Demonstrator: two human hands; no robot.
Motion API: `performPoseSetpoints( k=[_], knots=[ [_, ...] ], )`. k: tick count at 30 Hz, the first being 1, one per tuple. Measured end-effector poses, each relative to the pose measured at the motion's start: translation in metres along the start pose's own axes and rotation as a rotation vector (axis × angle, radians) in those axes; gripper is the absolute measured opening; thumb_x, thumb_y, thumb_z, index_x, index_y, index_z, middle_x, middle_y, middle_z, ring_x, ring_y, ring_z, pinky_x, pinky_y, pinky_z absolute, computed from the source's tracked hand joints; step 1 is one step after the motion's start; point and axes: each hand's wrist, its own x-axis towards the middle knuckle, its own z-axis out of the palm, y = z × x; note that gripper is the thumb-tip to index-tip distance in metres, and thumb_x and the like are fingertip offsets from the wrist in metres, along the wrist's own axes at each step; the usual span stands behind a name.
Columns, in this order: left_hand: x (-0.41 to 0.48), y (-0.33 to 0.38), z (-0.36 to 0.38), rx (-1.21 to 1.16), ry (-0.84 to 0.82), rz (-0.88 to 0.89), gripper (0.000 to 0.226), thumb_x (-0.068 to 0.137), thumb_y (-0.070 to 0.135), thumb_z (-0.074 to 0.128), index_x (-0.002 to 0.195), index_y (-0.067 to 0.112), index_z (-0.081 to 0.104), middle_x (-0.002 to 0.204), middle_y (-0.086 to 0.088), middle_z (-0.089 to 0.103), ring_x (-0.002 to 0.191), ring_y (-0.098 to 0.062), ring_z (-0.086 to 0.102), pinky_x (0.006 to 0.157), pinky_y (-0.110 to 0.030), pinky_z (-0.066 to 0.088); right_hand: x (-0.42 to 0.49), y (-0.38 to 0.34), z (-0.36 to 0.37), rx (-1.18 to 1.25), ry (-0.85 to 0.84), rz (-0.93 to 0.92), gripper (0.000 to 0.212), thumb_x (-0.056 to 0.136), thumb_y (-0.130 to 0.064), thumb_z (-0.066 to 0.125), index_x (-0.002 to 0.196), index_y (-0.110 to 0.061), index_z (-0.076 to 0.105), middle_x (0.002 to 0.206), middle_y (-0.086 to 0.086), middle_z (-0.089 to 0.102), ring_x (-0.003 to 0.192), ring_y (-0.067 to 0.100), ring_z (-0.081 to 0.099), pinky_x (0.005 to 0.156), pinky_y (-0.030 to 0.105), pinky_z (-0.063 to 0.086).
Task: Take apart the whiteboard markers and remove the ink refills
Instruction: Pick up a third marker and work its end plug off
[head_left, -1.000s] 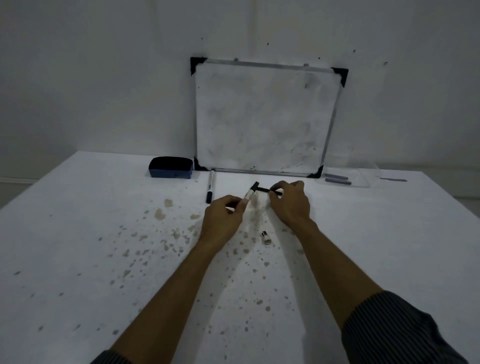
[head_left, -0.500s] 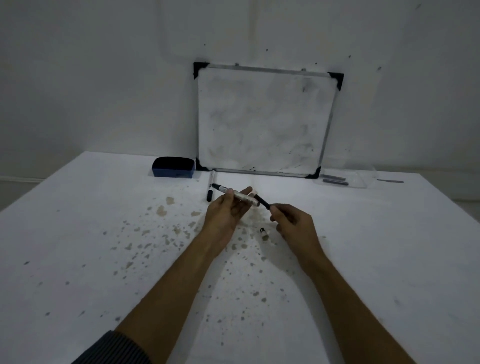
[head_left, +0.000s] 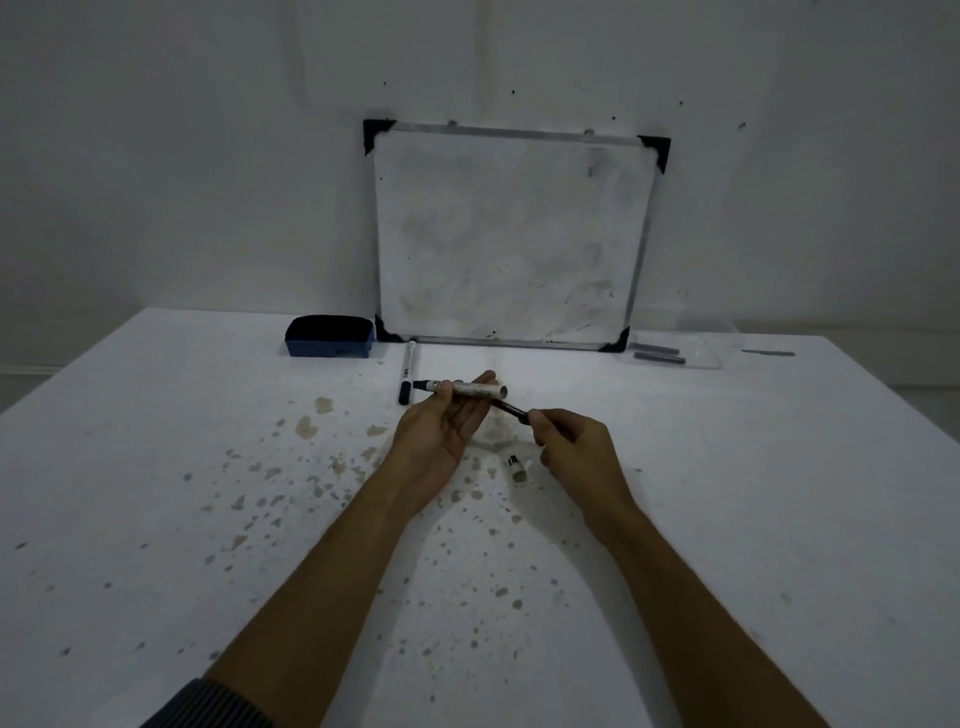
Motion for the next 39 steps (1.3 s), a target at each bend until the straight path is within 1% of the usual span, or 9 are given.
performPoseSetpoints(
  k=[3,8,12,15,19,22,28,35,39],
  knots=[
    [0.0,0.0,0.002,-0.048,0.001,-0.008,0.038,0.115,0.015,0.034,0.126,-0.014,0.056,0.118,-0.023,0.077,0.103,-0.028,0.079,0.083,-0.032,0.065,0.001,-0.004,-0.005,0.125,-0.039,0.058,0.022,0.104,-0.024,0.06,0.104,-0.012,0.078,0.066,-0.003,0.053,0.056,0.01,0.044,0.05,0.02,0.036],
    [0.001,0.001,0.001,-0.03,0.005,0.024,0.035,0.114,0.015,0.037,0.13,-0.013,0.052,0.123,-0.025,0.074,0.107,-0.029,0.078,0.088,-0.035,0.064,-0.002,-0.007,-0.005,0.211,-0.037,0.042,0.021,0.105,-0.02,0.057,0.102,-0.01,0.075,0.074,0.005,0.048,0.054,0.01,0.038,0.047,0.019,0.032],
    [-0.001,-0.001,0.002,0.02,-0.03,0.026,0.035,0.114,0.016,0.039,0.129,-0.012,0.054,0.126,-0.024,0.074,0.113,-0.031,0.075,0.095,-0.037,0.062,-0.002,-0.004,-0.002,0.104,0.029,0.029,0.025,0.105,-0.028,0.057,0.114,-0.011,0.074,0.07,-0.006,0.057,0.058,0.009,0.048,0.052,0.02,0.041],
    [-0.001,-0.001,0.002,0.073,-0.034,0.06,0.027,0.114,0.015,0.039,0.115,-0.005,0.058,0.132,-0.028,0.069,0.119,-0.034,0.072,0.098,-0.04,0.061,-0.005,-0.004,-0.001,-0.01,0.109,-0.083,0.02,0.102,-0.029,0.063,0.114,-0.017,0.073,0.09,-0.009,0.07,0.077,0.013,0.065,0.069,0.028,0.056],
    [-0.005,-0.008,0.004,0.224,-0.064,0.093,0.026,0.112,0.018,0.044,0.118,-0.001,0.062,0.131,-0.02,0.072,0.126,-0.031,0.068,0.104,-0.039,0.057,-0.009,-0.006,0.004,0.015,0.144,-0.19,0.018,0.091,-0.034,0.077,0.105,-0.025,0.069,0.093,-0.007,0.074,0.062,0.009,0.063,0.057,0.021,0.052],
    [-0.004,-0.011,0.005,0.214,0.002,0.1,0.024,0.109,0.019,0.052,0.116,0.003,0.069,0.109,-0.011,0.076,0.107,-0.022,0.072,0.089,-0.029,0.06,-0.011,-0.005,0.004,0.08,0.185,-0.214,0.014,0.089,-0.036,0.078,0.101,-0.029,0.077,0.092,-0.008,0.078,0.063,0.006,0.064,0.06,0.022,0.052],
    [-0.006,-0.015,0.006,0.16,-0.047,0.054,0.023,0.102,0.016,0.063,0.114,-0.001,0.074,0.113,-0.018,0.076,0.105,-0.024,0.076,0.089,-0.028,0.062,-0.009,-0.008,0.009,0.156,0.185,-0.145,0.039,0.097,-0.036,0.067,0.135,-0.03,0.065,0.115,-0.004,0.071,0.088,0.004,0.071,0.074,0.012,0.055],
    [-0.011,-0.002,0.002,0.584,-0.329,-0.039,0.056,0.085,0.036,0.085,0.135,0.015,0.069,0.135,-0.013,0.072,0.13,-0.03,0.066,0.11,-0.041,0.052,-0.003,-0.013,-0.007,0.685,0.179,0.086,0.028,0.099,-0.021,0.067,0.126,-0.016,0.074,0.112,0.005,0.077,0.096,0.018,0.074,0.08,0.027,0.06],
    [-0.011,0.008,0.002,0.546,-0.357,-0.192,0.079,0.083,0.068,0.073,0.141,0.015,0.065,0.143,-0.01,0.067,0.134,-0.027,0.063,0.11,-0.037,0.052,0.0,-0.013,-0.017,0.447,0.163,0.074,0.022,0.098,-0.023,0.069,0.117,-0.018,0.078,0.099,0.001,0.079,0.082,0.013,0.069,0.065,0.02,0.055]
  ],
)
